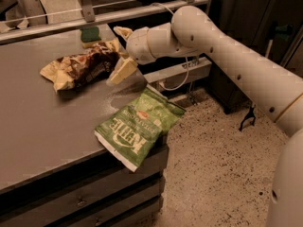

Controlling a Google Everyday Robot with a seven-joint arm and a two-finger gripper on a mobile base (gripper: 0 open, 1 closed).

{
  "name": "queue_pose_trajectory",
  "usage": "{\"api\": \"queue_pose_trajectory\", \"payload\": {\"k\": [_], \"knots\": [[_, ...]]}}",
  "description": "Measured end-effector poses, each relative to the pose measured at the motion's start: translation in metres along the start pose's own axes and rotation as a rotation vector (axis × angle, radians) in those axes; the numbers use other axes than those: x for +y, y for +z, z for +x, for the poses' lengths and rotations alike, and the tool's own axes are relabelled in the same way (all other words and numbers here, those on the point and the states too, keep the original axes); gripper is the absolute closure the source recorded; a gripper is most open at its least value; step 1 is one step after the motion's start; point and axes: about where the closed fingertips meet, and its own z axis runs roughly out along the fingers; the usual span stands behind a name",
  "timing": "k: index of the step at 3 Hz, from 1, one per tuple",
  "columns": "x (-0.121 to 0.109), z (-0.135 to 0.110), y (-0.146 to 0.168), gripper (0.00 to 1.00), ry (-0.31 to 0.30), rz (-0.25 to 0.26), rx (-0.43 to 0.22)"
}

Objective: Move brown chip bag near sponge

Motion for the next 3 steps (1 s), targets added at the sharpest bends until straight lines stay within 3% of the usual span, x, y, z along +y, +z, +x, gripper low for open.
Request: {"api": "queue_pose_trajectory", "payload": {"k": [2, 3], "knots": [[0.046, -0.027, -0.069, 0.00, 0.112, -0.007, -0.112], [0.064, -0.037, -0.123, 0.00, 0.138, 0.014, -0.117]]}}
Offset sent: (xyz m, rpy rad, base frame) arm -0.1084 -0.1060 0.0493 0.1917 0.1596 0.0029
